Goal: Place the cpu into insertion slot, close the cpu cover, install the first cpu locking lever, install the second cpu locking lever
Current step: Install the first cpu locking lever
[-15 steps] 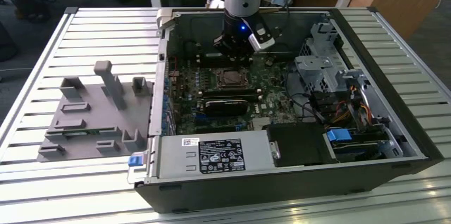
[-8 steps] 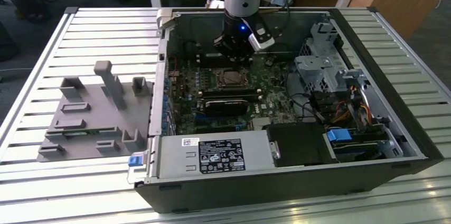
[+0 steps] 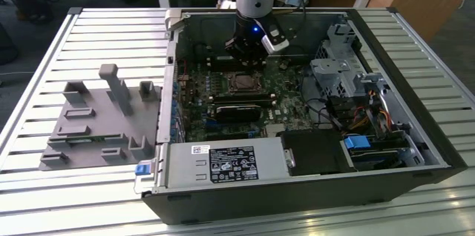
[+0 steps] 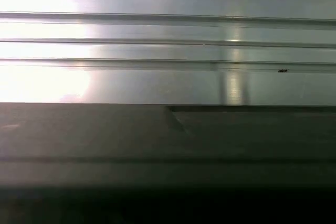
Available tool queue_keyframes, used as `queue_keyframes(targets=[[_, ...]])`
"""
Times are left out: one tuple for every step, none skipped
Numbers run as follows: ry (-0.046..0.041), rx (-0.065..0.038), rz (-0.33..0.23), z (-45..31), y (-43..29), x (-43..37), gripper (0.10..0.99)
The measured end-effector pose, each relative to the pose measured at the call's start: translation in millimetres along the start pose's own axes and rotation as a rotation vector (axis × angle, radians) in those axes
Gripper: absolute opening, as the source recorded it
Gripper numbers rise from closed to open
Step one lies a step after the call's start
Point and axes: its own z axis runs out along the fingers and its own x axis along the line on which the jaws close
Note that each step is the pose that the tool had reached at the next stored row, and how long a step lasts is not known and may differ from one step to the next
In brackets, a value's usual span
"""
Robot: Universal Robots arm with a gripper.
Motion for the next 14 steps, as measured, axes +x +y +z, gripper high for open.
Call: queue_keyframes(targets=[[0.0000, 0.000, 0.000, -0.1, 0.0, 0.0, 0.106], [0.0007, 0.001, 0.000, -0.8, -0.1, 0.1, 0.106], [0.0002, 0.001, 0.000, -1.1, 0.0, 0.1, 0.106], [-0.0008, -0.001, 0.000, -1.7, 0.4, -0.2, 0.106], [-0.0015, -0.002, 0.000, -2.7, 0.6, -0.3, 0.106], [-0.0015, -0.002, 0.000, -3.2, 0.6, -0.4, 0.106], [-0.0013, -0.002, 0.000, -3.5, 0.6, -0.4, 0.106], [-0.0010, -0.001, 0.000, -4.2, 0.5, -0.3, 0.106], [-0.0007, -0.001, 0.000, -5.0, 0.5, -0.3, 0.106], [-0.0008, -0.001, 0.000, -5.6, 0.5, -0.4, 0.106], [-0.0007, -0.001, 0.000, -6.3, 0.5, -0.3, 0.106], [-0.0008, -0.001, 0.000, -6.6, 0.5, -0.4, 0.106], [-0.0009, -0.001, 0.000, -6.5, 0.5, -0.4, 0.106], [-0.0009, -0.001, 0.000, -6.5, 0.5, -0.4, 0.106]])
